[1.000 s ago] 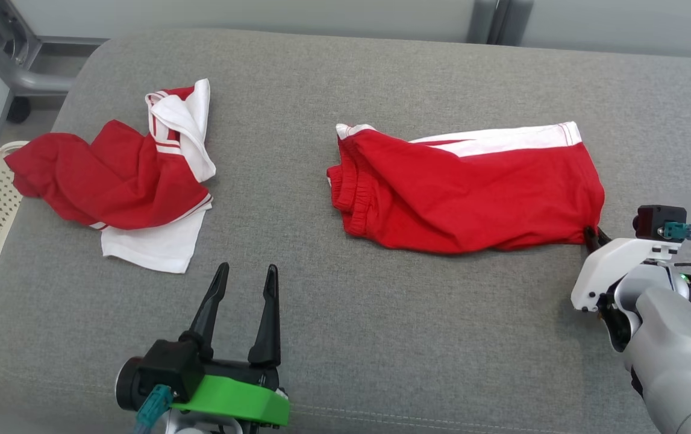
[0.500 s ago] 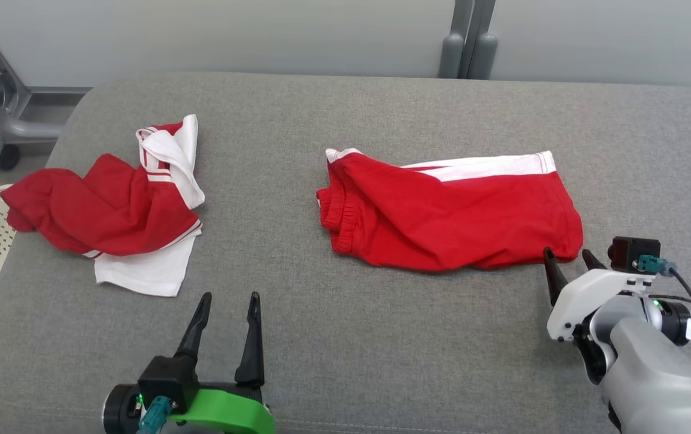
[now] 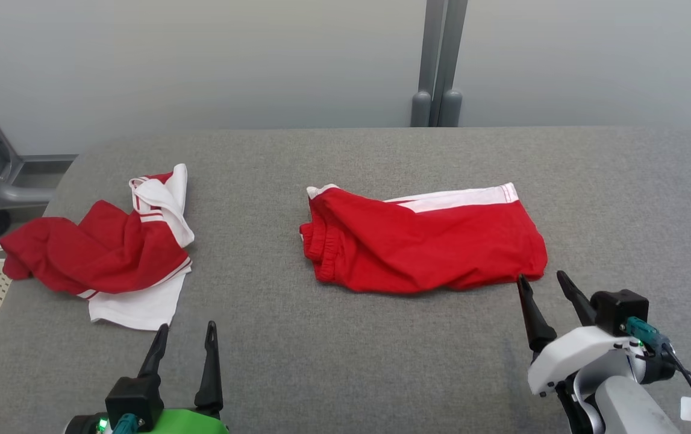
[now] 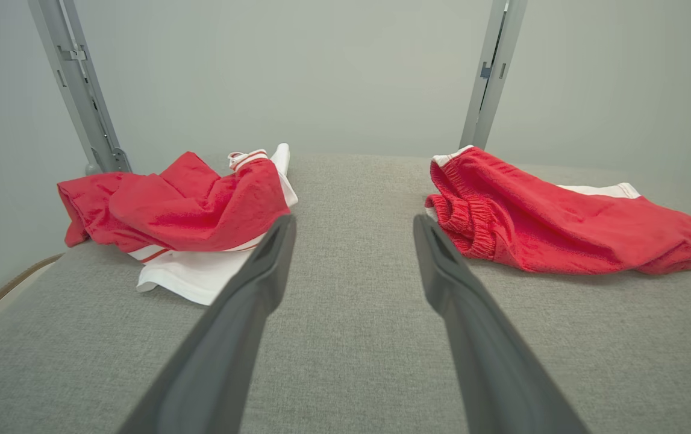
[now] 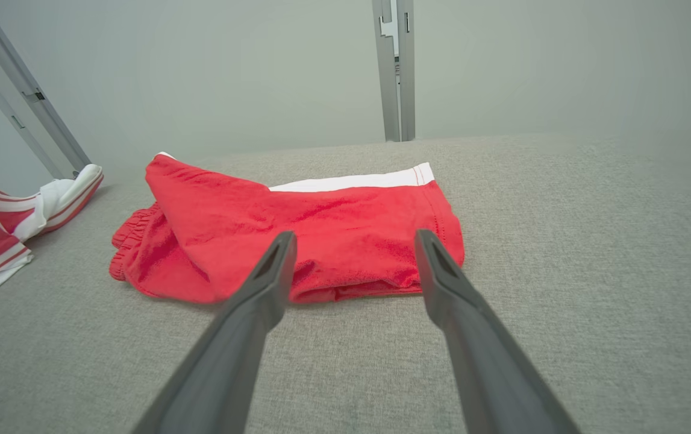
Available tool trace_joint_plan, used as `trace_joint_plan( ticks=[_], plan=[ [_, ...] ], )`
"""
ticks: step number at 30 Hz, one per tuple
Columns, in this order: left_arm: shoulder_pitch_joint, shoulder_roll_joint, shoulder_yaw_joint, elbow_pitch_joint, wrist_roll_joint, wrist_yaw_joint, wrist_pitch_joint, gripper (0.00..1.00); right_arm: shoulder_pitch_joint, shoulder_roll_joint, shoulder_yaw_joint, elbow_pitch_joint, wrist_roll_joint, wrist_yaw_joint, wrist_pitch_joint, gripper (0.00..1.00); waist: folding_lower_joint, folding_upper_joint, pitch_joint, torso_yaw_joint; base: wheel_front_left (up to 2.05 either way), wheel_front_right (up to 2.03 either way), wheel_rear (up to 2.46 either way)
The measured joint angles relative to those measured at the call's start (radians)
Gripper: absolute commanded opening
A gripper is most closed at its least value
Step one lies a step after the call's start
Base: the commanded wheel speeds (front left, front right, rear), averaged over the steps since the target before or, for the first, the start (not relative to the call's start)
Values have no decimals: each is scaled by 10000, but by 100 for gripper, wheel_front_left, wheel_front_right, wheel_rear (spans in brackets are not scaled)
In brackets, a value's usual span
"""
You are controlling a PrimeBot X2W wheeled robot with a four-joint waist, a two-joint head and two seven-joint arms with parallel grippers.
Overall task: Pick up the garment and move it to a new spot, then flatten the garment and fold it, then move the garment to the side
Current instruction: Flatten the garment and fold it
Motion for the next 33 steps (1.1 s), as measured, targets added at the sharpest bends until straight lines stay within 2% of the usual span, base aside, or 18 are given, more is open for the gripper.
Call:
trace_joint_plan(
  ticks=[2,4,7,13,25,33],
  plan=[
    [0,56,29,54,-2,-77,-2,100,176,15,-67,-205,-111,0,0,100,0,0,-62,-33,0,0,0],
    [50,111,167,-42,8,-309,-2,100,883,217,-591,-1089,-717,0,0,100,0,0,-267,-138,0,0,0],
    [296,203,447,-94,-36,-431,-2,100,1423,389,-1053,-1824,-1166,0,127,100,0,0,-376,-269,0,0,0],
    [579,286,746,-121,-157,-610,0,100,2035,539,-1421,-2708,-1467,0,520,100,0,0,-470,-474,0,0,0],
    [657,462,1064,215,-568,-602,265,100,2439,604,-1480,-3221,-1304,0,1429,100,0,0,-412,-667,0,0,0],
    [661,476,1070,270,-748,-591,372,100,2437,610,-1569,-3242,-1103,0,1459,100,1,0,-309,-609,0,0,0]
  ],
)
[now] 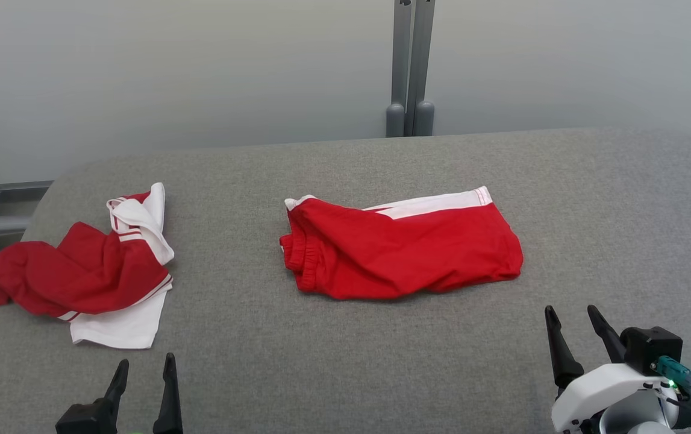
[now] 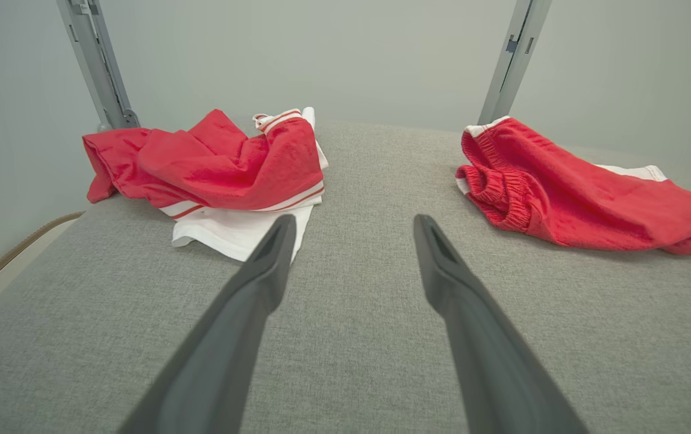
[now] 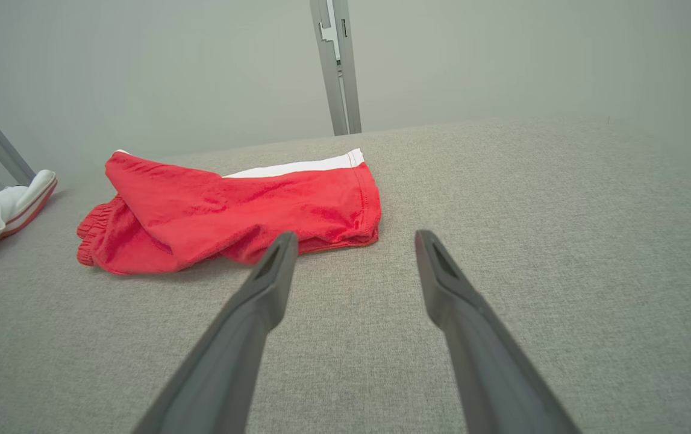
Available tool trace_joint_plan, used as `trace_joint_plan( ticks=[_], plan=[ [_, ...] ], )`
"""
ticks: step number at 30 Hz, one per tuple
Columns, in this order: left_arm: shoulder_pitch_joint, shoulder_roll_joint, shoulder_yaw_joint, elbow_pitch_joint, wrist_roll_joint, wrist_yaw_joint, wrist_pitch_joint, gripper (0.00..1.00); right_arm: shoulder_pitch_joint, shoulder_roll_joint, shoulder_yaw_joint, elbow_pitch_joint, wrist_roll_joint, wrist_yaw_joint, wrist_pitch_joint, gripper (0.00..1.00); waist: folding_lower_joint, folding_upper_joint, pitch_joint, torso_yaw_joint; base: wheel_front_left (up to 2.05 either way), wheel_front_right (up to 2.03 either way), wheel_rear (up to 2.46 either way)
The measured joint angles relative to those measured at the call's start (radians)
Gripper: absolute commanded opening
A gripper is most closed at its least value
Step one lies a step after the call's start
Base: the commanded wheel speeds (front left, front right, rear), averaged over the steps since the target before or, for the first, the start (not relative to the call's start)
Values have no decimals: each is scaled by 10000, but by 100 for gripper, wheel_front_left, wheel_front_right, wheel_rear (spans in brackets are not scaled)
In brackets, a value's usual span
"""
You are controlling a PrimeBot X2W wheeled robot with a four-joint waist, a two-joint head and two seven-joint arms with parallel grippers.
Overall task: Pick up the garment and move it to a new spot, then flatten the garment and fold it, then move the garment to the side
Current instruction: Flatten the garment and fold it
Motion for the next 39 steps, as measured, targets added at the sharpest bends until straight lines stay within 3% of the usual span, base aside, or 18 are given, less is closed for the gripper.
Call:
trace_joint_plan(
  ticks=[12,16,20,23,24,25,26,32,39],
  plan=[
    [5,8,-151,-35,-90,0,115,100,-65,2,79,197,105,0,115,100,0,0,151,10,0,0,0],
    [0,-19,-247,-94,-174,-35,201,100,-409,6,-21,314,268,0,685,100,0,0,231,24,0,0,0],
    [-26,-44,-322,-224,-174,-15,234,100,-1015,15,-466,389,343,0,1705,100,0,0,368,90,0,0,0],
    [-59,-21,-347,-372,-174,-2,309,100,-1568,-17,-698,648,395,-6,3221,100,0,0,552,145,0,0,0],
    [-59,-21,-347,-372,-174,-2,309,100,-1568,-17,-698,648,395,-6,3221,100,0,0,552,145,0,0,0],
    [-81,23,-374,-506,-167,2,322,100,-2018,29,-867,761,274,-6,4314,100,0,0,706,192,0,0,0],
    [-81,23,-374,-506,-167,2,322,100,-2018,29,-867,761,274,-6,4314,100,0,0,706,192,0,0,0],
    [-546,150,-497,-917,2,117,368,100,-4176,-81,-2174,805,-763,-6,6845,100,0,0,1578,406,0,0,0],
    [-965,209,-757,-1043,73,-33,493,100,-5528,-268,-3158,1381,-1319,-6,7451,100,0,0,2360,753,0,0,0]
  ],
)
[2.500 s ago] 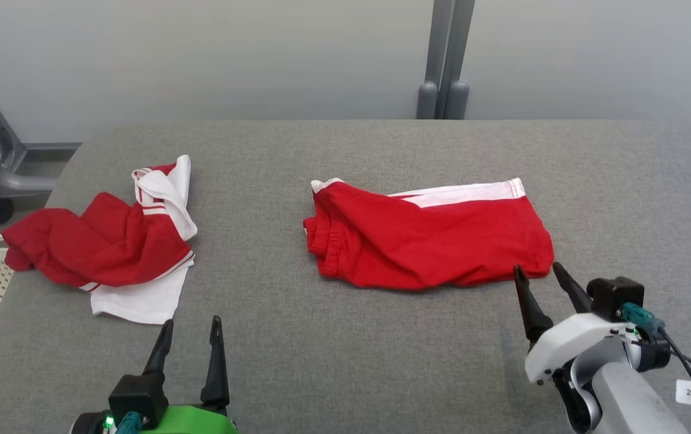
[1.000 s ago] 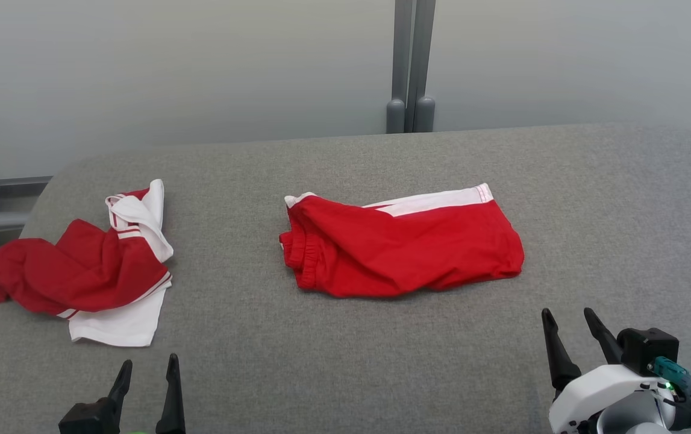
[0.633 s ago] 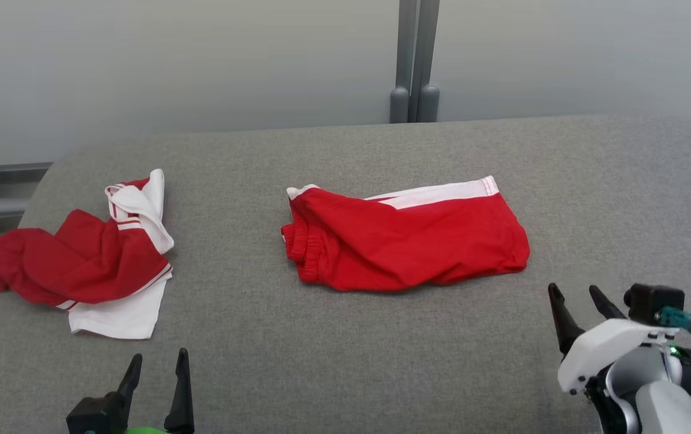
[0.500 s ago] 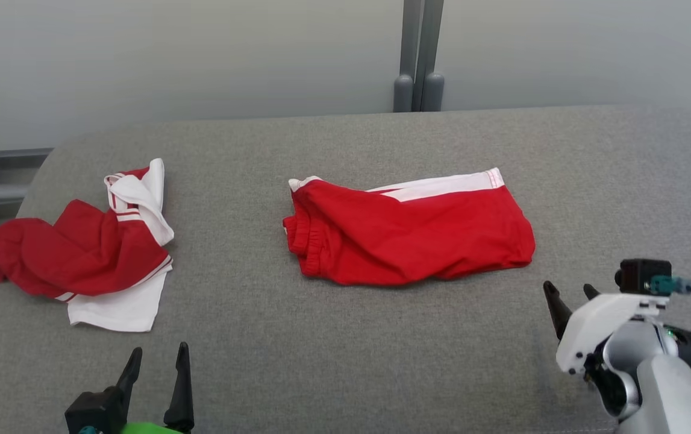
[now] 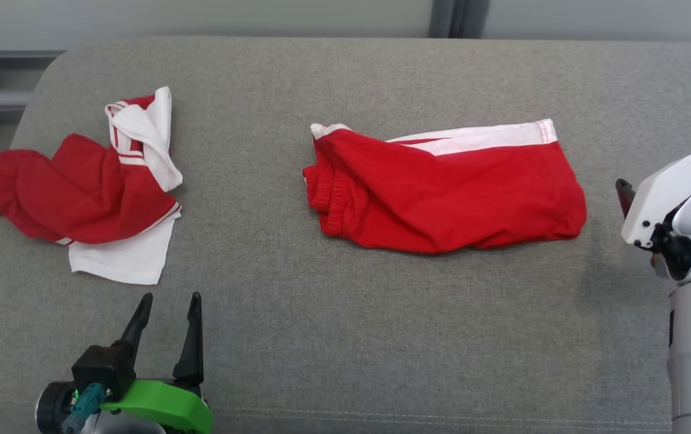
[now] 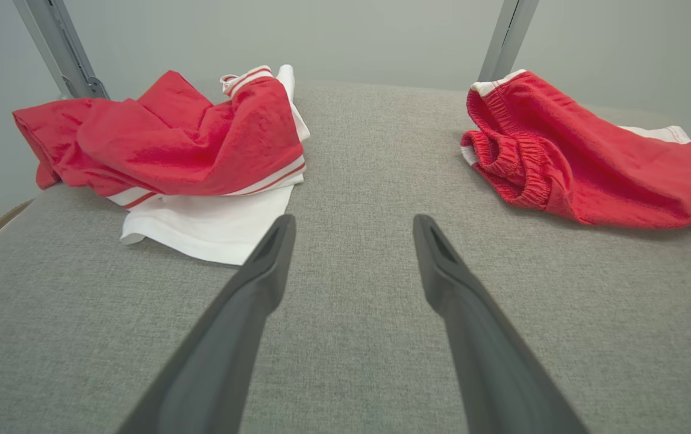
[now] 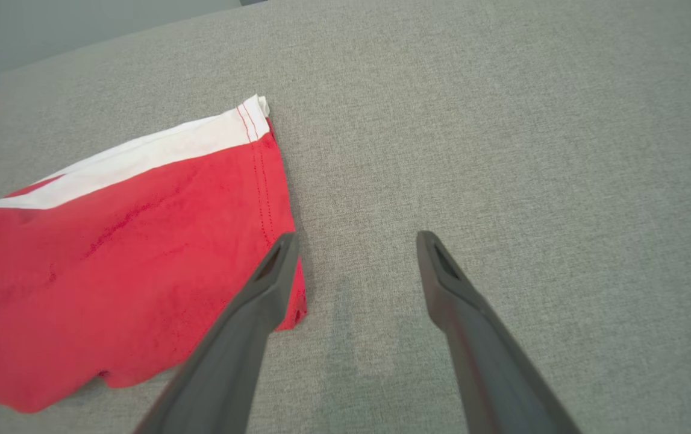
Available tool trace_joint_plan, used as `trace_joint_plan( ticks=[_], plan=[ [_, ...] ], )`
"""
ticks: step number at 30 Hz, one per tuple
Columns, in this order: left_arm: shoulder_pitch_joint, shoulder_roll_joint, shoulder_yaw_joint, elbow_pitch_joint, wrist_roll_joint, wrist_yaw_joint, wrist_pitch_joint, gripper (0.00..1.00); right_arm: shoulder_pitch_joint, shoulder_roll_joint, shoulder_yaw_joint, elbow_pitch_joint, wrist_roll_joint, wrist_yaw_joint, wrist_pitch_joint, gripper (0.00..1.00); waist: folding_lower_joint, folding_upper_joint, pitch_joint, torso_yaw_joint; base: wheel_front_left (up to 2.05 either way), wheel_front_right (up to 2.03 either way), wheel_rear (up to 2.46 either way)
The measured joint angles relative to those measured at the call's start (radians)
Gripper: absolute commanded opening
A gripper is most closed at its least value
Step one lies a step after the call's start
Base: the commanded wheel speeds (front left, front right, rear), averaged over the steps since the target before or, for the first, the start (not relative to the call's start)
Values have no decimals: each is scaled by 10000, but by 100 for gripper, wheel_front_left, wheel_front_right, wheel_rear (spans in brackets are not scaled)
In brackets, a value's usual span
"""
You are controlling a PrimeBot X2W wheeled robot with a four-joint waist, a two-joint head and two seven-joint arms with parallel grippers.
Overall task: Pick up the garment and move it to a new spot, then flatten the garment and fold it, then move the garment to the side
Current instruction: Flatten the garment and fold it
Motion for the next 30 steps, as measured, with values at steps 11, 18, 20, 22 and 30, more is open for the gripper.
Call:
trace_joint_plan(
  ticks=[11,18,20,22,30],
  plan=[
    [-412,36,-251,-443,-15,-155,75,100,-1392,-113,-640,1317,-763,0,318,100,0,0,1124,831,0,0,0],
    [-482,105,-299,-527,-75,-173,105,100,-1686,-52,-932,1960,-1185,0,301,100,0,-1,1447,1182,0,0,0],
    [-483,107,-351,-529,-84,-205,138,100,-1776,-31,-1118,2136,-1262,0,360,98,0,0,1483,1224,0,0,0],
    [-486,107,-382,-529,-119,-217,178,100,-1918,-27,-1342,2307,-1304,0,447,75,0,0,1519,1263,0,0,0],
    [-561,113,-454,-451,-205,-242,224,100,-2495,104,-1964,2734,-1620,2,742,15,0,0,1686,1404,0,0,0]
  ],
)
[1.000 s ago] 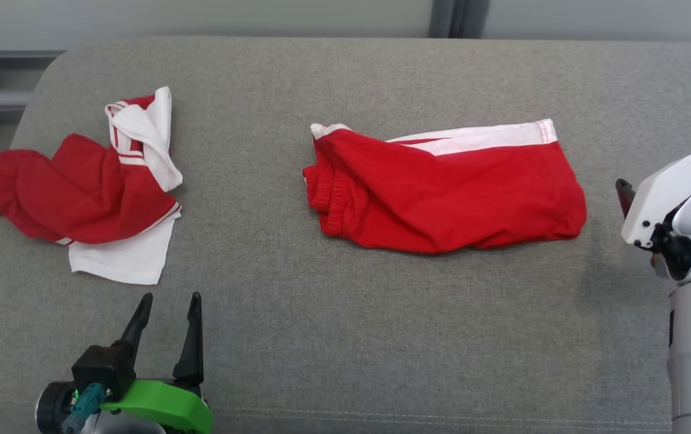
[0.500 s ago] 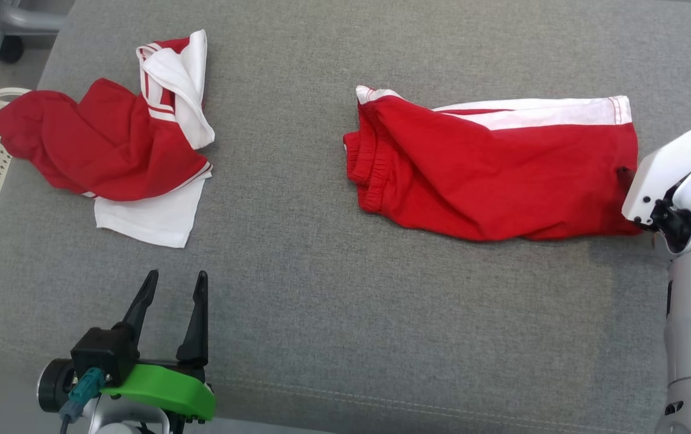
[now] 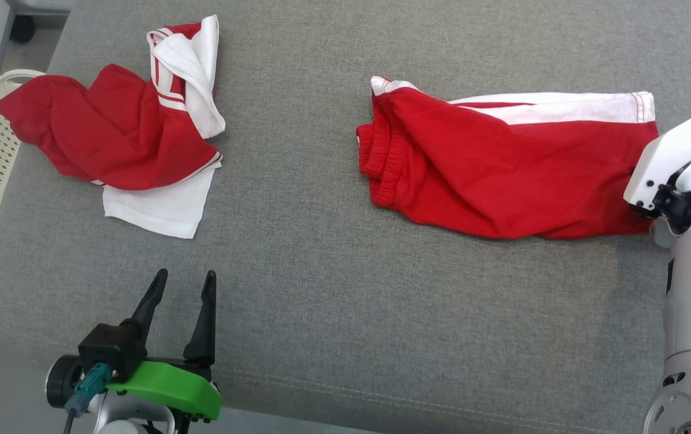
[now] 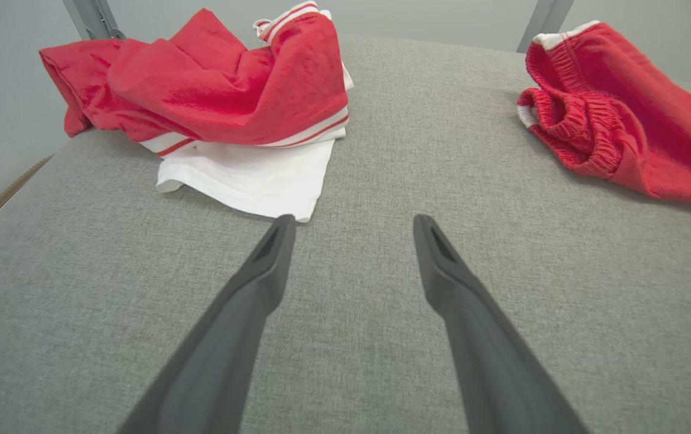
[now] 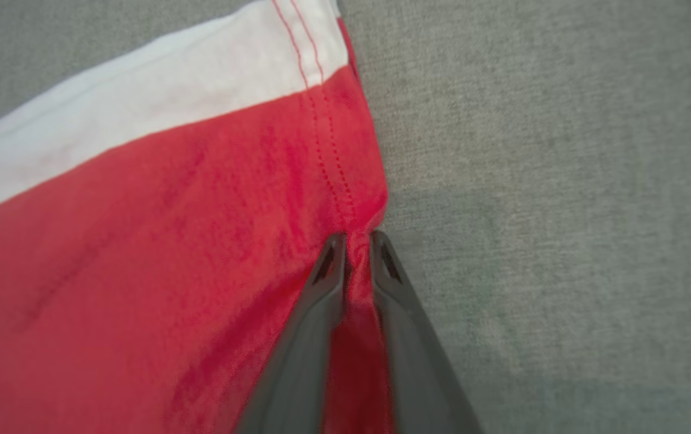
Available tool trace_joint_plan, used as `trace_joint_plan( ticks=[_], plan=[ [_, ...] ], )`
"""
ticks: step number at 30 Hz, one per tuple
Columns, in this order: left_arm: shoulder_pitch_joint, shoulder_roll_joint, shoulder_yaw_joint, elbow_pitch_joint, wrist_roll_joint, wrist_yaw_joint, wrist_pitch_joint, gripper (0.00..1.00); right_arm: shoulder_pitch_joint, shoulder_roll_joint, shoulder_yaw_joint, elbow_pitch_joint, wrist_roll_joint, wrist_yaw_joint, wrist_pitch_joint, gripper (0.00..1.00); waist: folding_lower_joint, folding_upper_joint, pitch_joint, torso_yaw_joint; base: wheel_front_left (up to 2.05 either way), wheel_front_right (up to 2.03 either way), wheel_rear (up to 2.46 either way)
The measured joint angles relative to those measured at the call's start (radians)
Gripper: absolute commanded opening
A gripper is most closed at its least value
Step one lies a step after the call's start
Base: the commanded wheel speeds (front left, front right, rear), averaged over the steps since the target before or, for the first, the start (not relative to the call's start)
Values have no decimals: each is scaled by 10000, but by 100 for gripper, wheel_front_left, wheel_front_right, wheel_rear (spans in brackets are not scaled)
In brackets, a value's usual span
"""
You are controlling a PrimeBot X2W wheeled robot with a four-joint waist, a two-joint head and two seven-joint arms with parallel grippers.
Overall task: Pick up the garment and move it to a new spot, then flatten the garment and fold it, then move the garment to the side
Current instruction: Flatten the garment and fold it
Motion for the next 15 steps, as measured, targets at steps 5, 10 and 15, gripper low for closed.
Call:
trace_joint_plan(
  ticks=[5,10,15],
  plan=[
    [-81,12,-25,111,-59,-4,-59,100,-211,38,-171,111,-293,0,58,1,0,0,67,83,0,0,0],
    [-116,15,-69,263,-130,-13,-94,100,-303,36,-190,203,-453,-2,25,0,0,0,102,130,0,0,0],
    [-173,15,-77,393,-207,-15,-138,100,-417,38,-123,337,-437,-4,-138,0,0,0,105,144,0,0,0]
  ],
)
